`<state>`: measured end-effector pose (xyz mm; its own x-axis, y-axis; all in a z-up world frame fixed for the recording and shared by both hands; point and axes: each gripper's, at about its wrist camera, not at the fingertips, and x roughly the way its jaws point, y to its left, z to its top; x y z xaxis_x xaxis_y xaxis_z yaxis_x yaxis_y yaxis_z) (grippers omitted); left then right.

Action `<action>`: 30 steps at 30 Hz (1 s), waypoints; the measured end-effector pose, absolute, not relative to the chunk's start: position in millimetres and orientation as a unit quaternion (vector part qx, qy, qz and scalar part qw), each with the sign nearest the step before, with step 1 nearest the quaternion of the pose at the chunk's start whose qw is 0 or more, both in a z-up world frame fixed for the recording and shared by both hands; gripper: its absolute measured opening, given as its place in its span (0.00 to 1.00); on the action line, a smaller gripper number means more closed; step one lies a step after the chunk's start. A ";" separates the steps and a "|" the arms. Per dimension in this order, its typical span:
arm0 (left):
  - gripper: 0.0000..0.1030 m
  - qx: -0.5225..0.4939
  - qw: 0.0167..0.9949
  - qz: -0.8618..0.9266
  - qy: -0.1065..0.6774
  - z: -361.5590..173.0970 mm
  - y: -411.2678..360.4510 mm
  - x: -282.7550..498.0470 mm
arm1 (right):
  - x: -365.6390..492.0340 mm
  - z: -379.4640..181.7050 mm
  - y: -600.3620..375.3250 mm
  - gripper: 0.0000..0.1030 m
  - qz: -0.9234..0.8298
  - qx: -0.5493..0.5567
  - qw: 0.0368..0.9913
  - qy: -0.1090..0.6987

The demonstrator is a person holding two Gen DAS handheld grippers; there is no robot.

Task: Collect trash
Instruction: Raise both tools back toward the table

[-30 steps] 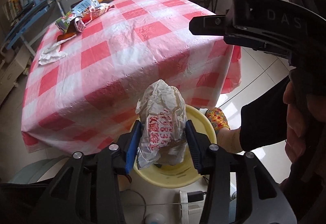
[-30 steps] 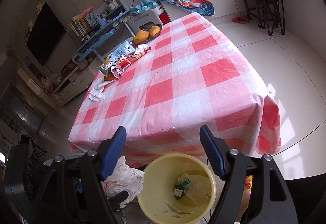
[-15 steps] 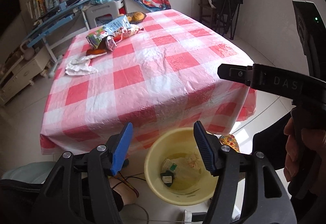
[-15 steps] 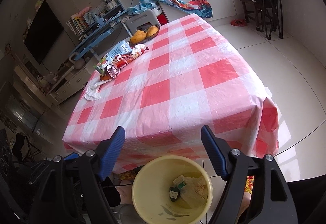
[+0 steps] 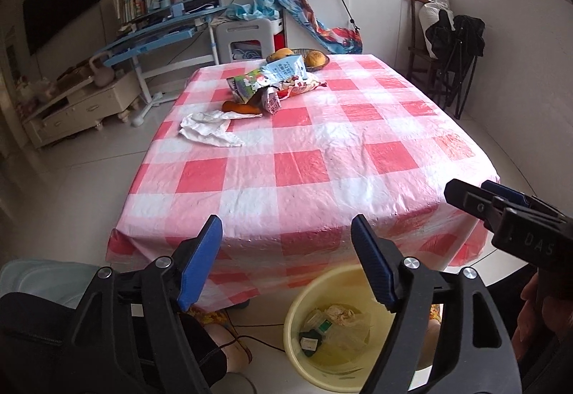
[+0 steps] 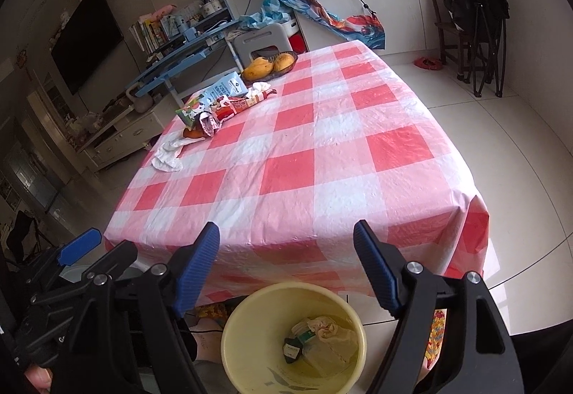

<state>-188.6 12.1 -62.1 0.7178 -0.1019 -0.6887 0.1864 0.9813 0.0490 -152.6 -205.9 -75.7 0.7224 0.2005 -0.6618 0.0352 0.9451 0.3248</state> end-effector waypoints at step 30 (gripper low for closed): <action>0.74 -0.052 0.902 0.049 0.425 -39.6 108.7 -53.7 | -55.4 -43.5 -134.3 0.73 0.159 0.080 0.903 0.390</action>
<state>-53.7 108.7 -39.6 0.6337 0.0453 -0.7723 -0.1333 0.9897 -0.0513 -55.4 -134.3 -43.5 0.6449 0.3499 -0.6795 -0.2252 0.9366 0.2686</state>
